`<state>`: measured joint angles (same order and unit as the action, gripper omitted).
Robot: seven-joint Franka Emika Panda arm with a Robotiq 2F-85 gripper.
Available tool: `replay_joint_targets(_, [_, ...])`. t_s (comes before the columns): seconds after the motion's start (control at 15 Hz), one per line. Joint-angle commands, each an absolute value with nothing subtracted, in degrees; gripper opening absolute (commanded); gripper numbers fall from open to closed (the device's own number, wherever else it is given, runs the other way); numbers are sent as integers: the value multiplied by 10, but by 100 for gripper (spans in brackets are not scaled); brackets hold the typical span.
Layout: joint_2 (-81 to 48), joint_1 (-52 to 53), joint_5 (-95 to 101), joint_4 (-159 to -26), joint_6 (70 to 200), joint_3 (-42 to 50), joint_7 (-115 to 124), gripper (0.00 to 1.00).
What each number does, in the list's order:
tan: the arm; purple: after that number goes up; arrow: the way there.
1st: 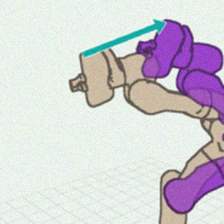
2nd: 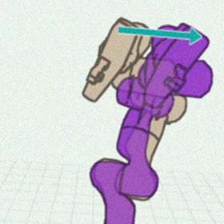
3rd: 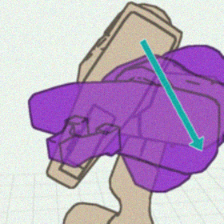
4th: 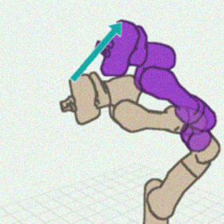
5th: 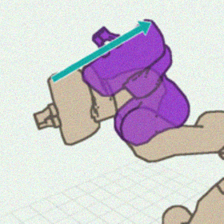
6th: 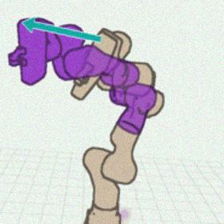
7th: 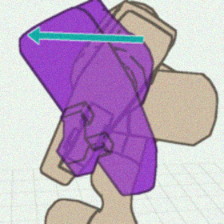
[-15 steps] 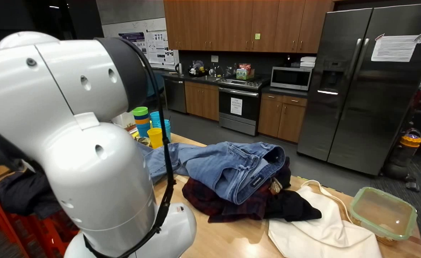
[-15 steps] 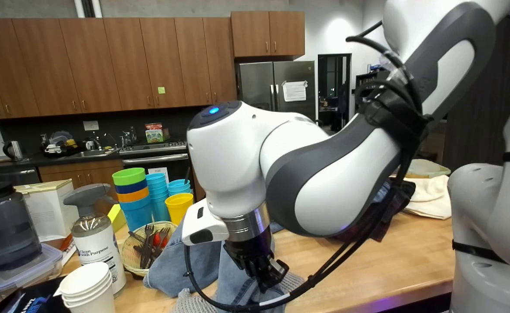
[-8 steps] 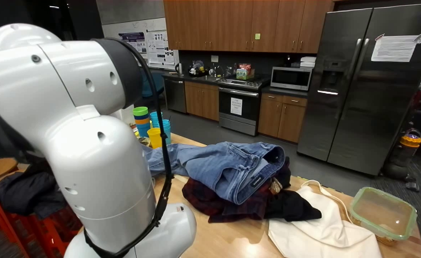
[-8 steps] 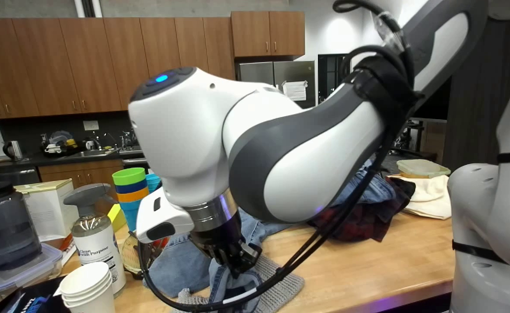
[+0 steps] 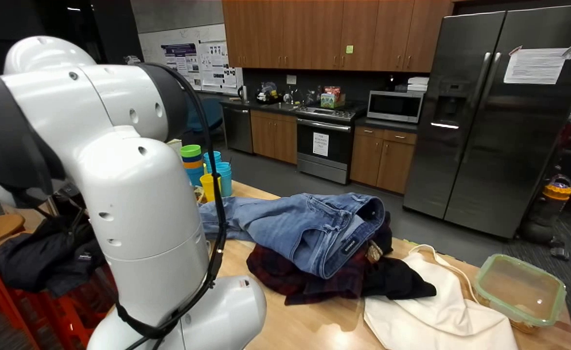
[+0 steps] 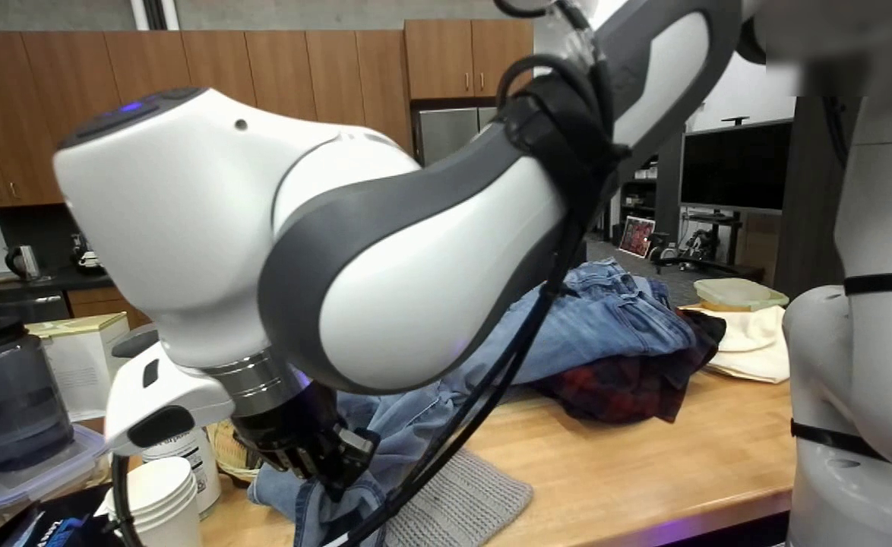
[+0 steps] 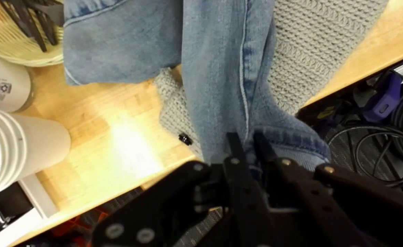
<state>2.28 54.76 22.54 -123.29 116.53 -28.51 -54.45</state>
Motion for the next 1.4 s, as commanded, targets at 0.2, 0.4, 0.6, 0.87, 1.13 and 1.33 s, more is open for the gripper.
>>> replay_joint_targets(0.2, [-47,551,251,-1141,1121,-300,-587,3])
replay_joint_targets(0.4, [-66,553,264,-1115,1115,-302,-599,3])
replay_joint_targets(0.6, [-85,559,280,-1085,1108,-304,-609,3])
replay_joint_targets(0.87, [-108,568,310,-1052,1098,-301,-614,3])
replay_joint_targets(1.13, [-125,574,331,-1028,1096,-297,-616,3])
replay_joint_targets(1.33, [-131,578,362,-1017,1105,-293,-604,3])
